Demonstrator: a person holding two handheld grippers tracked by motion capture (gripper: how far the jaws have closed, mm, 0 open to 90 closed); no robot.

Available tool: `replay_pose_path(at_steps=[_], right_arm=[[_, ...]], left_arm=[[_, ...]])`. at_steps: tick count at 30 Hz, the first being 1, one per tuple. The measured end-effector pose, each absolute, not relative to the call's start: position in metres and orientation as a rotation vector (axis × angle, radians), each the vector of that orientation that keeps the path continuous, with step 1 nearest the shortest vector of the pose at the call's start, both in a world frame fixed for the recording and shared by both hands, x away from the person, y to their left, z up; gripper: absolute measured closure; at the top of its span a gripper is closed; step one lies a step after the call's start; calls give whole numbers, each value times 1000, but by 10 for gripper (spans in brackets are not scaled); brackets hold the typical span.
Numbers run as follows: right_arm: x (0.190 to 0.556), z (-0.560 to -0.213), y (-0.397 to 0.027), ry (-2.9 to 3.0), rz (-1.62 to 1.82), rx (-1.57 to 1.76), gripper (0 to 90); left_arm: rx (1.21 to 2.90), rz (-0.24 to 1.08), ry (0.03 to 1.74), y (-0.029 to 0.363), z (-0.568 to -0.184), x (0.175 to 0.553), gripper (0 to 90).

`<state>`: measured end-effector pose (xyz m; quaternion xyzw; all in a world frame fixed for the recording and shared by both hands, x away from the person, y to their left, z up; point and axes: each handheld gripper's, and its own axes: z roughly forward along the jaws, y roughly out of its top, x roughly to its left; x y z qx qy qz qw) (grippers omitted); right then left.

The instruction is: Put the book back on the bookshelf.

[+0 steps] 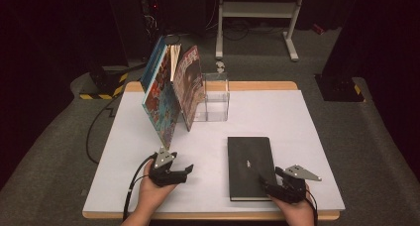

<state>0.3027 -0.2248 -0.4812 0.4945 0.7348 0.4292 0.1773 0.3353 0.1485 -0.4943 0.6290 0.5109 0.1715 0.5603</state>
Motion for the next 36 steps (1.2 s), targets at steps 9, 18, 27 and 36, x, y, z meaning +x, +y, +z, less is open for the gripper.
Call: replay_pose_path(at_steps=[9, 18, 27, 36], right_arm=[[306, -478, -205, 2127, 1210, 1393, 320], [311, -479, -180, 2183, 1280, 1299, 312], [292, -483, -198, 2179, 1317, 1334, 302], [288, -486, -189, 2214, 1342, 1344, 298]], left_arm=[[1496, 391, 1187, 143, -495, 333, 205], [1481, 387, 1168, 145, -492, 330, 213], [1467, 382, 1140, 140, -486, 330, 217], [1469, 370, 1124, 133, -485, 333, 219]])
